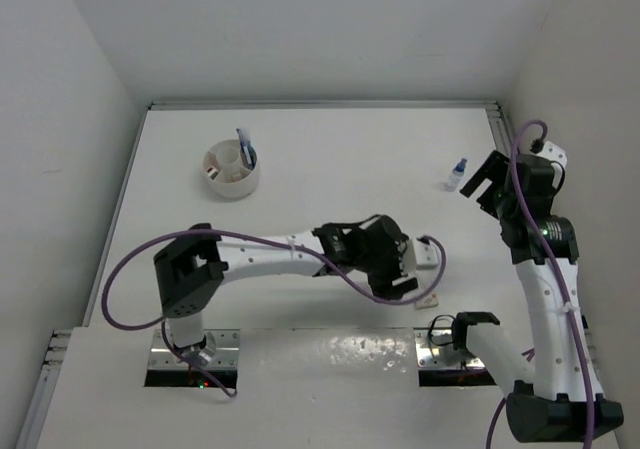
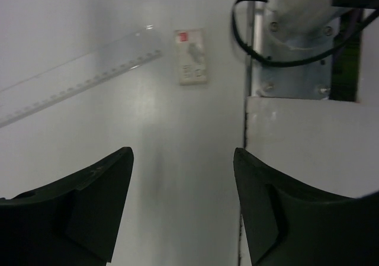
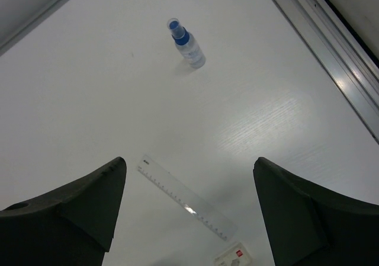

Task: Sort the stationery into containers
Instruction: Pick up the stationery from the center of the board.

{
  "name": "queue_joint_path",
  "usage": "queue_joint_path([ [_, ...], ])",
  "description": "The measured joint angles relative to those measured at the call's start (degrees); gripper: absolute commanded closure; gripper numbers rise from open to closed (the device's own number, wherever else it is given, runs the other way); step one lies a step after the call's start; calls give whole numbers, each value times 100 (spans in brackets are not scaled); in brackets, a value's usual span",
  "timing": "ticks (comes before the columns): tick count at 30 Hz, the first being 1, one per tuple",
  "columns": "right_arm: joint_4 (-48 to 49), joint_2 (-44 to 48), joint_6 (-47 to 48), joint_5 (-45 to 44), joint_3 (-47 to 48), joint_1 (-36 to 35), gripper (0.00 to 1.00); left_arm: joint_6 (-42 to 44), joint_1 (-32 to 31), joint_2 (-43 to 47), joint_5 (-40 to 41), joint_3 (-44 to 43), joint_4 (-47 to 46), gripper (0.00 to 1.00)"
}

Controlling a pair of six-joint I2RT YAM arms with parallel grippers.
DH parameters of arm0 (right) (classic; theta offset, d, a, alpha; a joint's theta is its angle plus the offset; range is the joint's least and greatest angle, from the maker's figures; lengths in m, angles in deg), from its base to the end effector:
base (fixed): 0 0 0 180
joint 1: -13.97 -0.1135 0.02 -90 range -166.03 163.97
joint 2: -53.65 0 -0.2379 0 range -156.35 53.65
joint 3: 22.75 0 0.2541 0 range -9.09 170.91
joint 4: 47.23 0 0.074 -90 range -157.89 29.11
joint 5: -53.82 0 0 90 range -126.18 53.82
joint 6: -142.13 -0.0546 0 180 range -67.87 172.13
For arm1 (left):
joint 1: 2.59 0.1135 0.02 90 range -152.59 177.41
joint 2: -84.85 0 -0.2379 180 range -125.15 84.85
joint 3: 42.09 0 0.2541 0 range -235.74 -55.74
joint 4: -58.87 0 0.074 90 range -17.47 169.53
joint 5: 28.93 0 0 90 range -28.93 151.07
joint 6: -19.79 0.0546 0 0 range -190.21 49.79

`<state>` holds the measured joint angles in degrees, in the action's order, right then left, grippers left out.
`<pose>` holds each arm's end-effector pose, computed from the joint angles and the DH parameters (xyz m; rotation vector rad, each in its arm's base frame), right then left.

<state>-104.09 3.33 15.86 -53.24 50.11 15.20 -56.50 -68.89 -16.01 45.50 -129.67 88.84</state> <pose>0.2066 -0.0205 0.3228 0.8458 1.9660 0.0341 0.1491 -0.3761 0.2020 1.6634 1.7598 -0.7592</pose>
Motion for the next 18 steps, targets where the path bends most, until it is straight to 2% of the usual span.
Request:
queue_joint_path([
  [5,-114,334,7,201,83,9,16,-490,-597,-866,33,-514,-306,29],
  [11,-240,608,59,431,-2,9,17,-673,-581,-1928,299,-1596,-483,26],
  [18,-245,826,140,660,-173,9,16,-553,-579,-2393,555,-1899,-422,25],
])
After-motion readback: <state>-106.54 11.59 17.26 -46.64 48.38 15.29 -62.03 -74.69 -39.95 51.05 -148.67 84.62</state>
